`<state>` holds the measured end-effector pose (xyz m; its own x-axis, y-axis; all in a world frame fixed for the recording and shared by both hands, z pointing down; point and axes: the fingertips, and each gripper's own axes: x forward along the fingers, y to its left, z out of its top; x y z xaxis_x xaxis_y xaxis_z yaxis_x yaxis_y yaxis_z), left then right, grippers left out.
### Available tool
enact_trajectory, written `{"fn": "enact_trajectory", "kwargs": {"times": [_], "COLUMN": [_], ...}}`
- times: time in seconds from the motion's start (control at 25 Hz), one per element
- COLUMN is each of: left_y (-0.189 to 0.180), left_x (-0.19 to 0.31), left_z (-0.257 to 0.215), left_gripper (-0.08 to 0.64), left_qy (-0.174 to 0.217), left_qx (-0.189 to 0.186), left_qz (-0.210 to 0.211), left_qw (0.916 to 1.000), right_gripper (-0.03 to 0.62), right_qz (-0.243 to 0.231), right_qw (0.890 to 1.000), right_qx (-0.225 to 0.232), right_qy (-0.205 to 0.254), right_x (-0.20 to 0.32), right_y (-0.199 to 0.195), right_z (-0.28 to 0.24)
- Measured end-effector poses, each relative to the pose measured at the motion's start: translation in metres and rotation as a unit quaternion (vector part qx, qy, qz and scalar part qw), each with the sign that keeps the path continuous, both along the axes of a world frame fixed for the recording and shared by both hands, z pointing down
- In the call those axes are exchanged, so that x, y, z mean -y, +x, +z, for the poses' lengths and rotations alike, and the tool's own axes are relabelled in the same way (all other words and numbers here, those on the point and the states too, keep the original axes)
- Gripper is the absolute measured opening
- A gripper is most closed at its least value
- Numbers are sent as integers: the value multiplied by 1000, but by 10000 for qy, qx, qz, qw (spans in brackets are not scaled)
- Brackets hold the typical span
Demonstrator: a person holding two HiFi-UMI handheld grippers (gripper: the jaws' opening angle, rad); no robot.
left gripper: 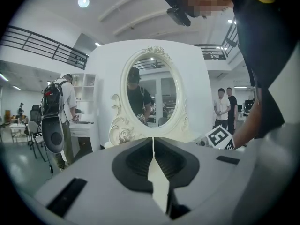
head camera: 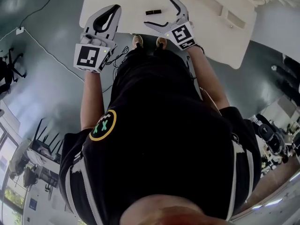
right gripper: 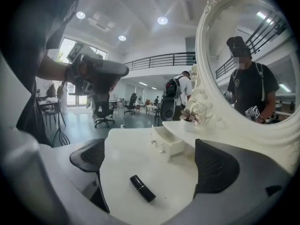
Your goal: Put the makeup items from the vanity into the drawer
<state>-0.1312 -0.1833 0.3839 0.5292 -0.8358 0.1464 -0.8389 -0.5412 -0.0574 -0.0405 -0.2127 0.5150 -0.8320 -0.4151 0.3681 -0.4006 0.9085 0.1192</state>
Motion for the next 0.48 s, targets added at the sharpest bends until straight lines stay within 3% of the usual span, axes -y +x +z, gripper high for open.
{"fn": "enact_trajectory", "kwargs": {"times": [0.28, 0.48], "left_y": [-3, -9], "left_x": [1, 0], "left_z": [-6, -7], "left_gripper": [28, 28], "left_qy": [56, 28], "left_qx": [125, 172], "left_qz": [-198, -302], "left_qw": [9997, 9994], "right_gripper": [600, 598], "right_qz": [-310, -436], "right_qw": [9954, 9897], "right_qx": [-734, -1102], "right_qy": [-525, -805], "right_x": [7, 7], "right_y": [-2, 0], "right_z": [94, 128]}}
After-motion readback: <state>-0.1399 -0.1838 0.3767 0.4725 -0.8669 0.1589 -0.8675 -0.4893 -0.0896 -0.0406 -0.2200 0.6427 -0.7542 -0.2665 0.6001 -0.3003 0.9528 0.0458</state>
